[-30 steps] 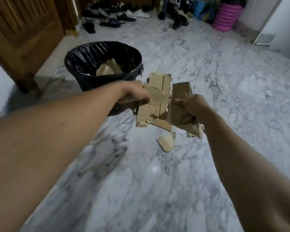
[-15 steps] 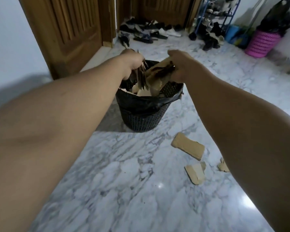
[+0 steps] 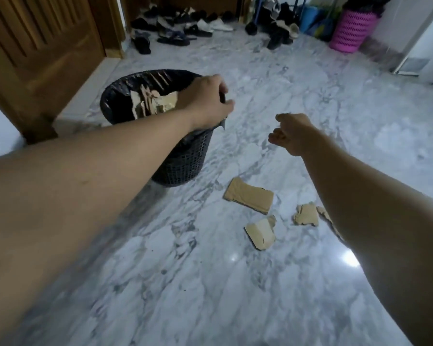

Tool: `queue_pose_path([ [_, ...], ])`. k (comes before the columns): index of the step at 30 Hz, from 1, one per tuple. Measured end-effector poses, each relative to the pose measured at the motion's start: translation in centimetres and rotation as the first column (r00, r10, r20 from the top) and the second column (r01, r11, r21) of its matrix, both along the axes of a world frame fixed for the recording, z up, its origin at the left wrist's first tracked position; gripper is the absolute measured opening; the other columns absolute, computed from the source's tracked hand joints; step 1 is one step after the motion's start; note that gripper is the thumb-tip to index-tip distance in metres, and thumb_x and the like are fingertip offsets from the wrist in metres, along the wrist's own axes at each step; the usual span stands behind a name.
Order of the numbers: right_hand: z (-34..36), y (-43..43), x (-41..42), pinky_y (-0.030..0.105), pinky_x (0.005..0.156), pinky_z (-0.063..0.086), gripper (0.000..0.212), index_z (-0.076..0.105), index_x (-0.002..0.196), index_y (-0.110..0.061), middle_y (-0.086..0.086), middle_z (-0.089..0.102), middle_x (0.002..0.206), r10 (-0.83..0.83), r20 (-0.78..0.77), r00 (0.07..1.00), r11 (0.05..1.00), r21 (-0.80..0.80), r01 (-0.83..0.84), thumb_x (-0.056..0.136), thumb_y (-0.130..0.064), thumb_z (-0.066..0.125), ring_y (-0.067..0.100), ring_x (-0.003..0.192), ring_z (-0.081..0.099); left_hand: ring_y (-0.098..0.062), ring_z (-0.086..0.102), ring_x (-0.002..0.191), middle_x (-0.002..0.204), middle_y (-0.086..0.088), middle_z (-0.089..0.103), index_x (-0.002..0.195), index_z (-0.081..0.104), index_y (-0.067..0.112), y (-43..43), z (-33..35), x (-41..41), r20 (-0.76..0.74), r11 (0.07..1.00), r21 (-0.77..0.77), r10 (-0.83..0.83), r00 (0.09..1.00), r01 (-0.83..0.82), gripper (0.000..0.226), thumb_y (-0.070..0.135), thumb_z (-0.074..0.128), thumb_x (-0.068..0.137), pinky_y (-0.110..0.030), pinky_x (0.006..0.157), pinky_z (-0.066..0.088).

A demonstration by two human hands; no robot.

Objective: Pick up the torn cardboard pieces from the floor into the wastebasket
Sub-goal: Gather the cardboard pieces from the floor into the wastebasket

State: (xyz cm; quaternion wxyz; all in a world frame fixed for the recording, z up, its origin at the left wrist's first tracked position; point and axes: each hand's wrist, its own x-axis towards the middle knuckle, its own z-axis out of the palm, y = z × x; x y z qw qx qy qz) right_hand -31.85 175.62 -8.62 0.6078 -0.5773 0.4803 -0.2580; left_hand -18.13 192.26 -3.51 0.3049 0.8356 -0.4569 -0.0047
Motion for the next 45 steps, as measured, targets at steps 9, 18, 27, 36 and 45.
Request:
queue_pose_path([
  [9, -16.5, 0.7, -17.3, 0.043, 0.088, 0.058, 0.017, 0.054, 0.078, -0.016, 0.011, 0.058, 0.092, -0.005, -0.522, 0.853, 0.999, -0.040, -0.019, 0.095, -0.019, 0.056, 0.025, 0.086, 0.058, -0.031, 0.055, 0.110, 0.120, -0.011, 0.055, 0.112, 0.060, 0.017, -2.8, -19.2, -16.8, -0.330, 0.788, 0.543, -0.114, 0.937, 0.288, 0.036, 0.045, 0.059, 0.090, -0.037, 0.078, 0.045],
  [18, -20.9, -0.9, -26.7, 0.046, 0.099, 0.045, 0.044, 0.050, 0.137, -0.006, 0.021, 0.046, 0.141, -0.167, -0.769, 0.617, 0.959, -0.273, -0.080, 0.099, -0.027, 0.052, 0.038, 0.134, 0.040, -0.033, 0.037, 0.122, 0.133, -0.010, 0.042, 0.126, 0.048, 0.019, -3.4, -25.5, -20.1, -0.157, 0.735, 0.654, -0.097, 0.983, 0.177, 0.060, 0.047, 0.075, 0.080, -0.044, 0.093, 0.045],
  [27, -20.9, -8.0, -27.7, 0.050, 0.116, 0.027, 0.062, 0.030, 0.155, -0.019, 0.011, 0.015, 0.164, -0.162, -0.762, 0.627, 0.964, -0.258, -0.064, 0.101, -0.045, 0.046, 0.040, 0.147, 0.022, -0.031, 0.051, 0.116, 0.127, -0.011, 0.054, 0.119, 0.047, 0.017, -6.9, -24.7, -19.9, -0.202, 0.670, 0.688, -0.195, 0.960, 0.281, 0.066, 0.053, 0.078, 0.073, -0.039, 0.089, 0.043],
  [36, -20.9, -10.4, -25.0, 0.044, 0.107, 0.034, 0.094, 0.033, 0.141, -0.015, 0.014, 0.039, 0.142, -0.172, -0.839, 0.516, 0.984, -0.125, 0.123, 0.071, -0.058, 0.079, 0.037, 0.134, 0.039, -0.033, 0.026, 0.133, 0.151, -0.008, 0.020, 0.144, 0.032, 0.014, -11.6, -24.4, -11.9, -0.116, 0.698, 0.709, -0.033, 0.993, 0.106, 0.105, 0.078, 0.065, 0.067, -0.044, 0.107, 0.028],
  [45, -21.0, -10.5, -25.3, 0.052, 0.100, 0.046, 0.105, 0.030, 0.131, -0.020, 0.009, 0.044, 0.133, -0.263, -0.660, 0.703, 0.963, -0.129, 0.238, 0.051, -0.041, 0.096, 0.029, 0.122, 0.048, -0.040, 0.027, 0.131, 0.146, -0.012, 0.024, 0.149, 0.019, 0.020, -10.7, -24.6, -10.0, -0.096, 0.620, 0.783, 0.064, 0.993, 0.036, 0.138, 0.075, 0.083, 0.040, -0.051, 0.102, 0.040],
])
